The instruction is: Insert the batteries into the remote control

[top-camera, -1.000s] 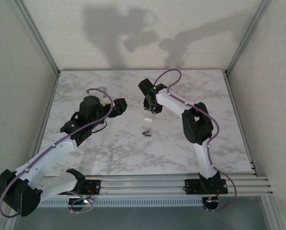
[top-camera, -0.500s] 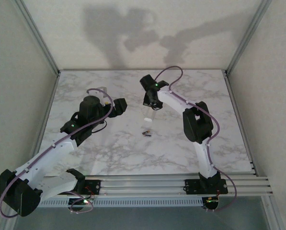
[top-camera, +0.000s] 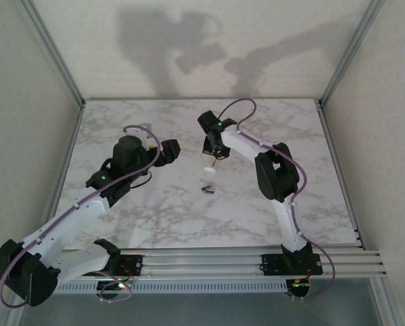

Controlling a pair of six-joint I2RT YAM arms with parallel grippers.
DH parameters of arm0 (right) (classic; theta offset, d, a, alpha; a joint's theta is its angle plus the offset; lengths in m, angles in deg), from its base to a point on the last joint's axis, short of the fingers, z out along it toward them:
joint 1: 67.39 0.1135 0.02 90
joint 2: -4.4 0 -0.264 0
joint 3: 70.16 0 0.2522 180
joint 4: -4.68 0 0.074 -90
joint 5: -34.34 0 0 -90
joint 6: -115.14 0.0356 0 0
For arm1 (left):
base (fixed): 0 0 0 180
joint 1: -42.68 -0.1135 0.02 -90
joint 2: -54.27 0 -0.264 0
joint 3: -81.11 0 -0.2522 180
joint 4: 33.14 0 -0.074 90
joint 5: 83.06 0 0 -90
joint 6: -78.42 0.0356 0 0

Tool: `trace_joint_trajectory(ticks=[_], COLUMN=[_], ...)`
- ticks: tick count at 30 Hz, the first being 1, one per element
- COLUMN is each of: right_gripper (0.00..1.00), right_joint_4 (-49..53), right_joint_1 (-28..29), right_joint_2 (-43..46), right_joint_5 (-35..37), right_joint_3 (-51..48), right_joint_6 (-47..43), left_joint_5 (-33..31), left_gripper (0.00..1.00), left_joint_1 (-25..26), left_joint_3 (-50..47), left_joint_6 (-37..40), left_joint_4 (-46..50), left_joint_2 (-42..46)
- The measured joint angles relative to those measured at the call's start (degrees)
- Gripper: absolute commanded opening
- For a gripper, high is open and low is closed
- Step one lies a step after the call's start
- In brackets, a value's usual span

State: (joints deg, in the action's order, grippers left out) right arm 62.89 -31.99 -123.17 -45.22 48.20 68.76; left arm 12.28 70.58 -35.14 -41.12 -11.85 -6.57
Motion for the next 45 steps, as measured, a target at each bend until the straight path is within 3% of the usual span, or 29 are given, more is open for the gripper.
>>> trace_joint_trajectory(ticks=[8,13,16,26,45], right_gripper=[0.15,0.32,0.37,0.38,0.28], right_joint_4=[1.3,2.8,3.2,4.4,6.2], right_joint_1=[0.0,0.0,0.0,0.0,0.0], right_joint_2=[1.5,3.2,3.5,2.0,-1.7], right_joint_5=[-0.1,0.0,-0.6,-3.1,-4.5], right_joint_3=[0.5,1.3,1.3,1.3,2.7], right_joint_6=[-1.1,0.0,2.0,3.8,3.6], left_joint_5=[0.0,0.0,0.0,0.5,0.8], left_gripper=[1.0,1.0,1.0,1.0,0.99], left_joint_1=[0.0,0.0,0.0,0.0,0.0], left_joint_3=[0.0,0.0,0.0,0.0,0.0], left_joint_6=[0.0,0.0,0.0,-0.2,-0.2], left_joint_4=[0.0,0.0,0.0,-0.4,-0.4], left_joint_2=[0.0,0.0,0.0,-0.4,-0.4])
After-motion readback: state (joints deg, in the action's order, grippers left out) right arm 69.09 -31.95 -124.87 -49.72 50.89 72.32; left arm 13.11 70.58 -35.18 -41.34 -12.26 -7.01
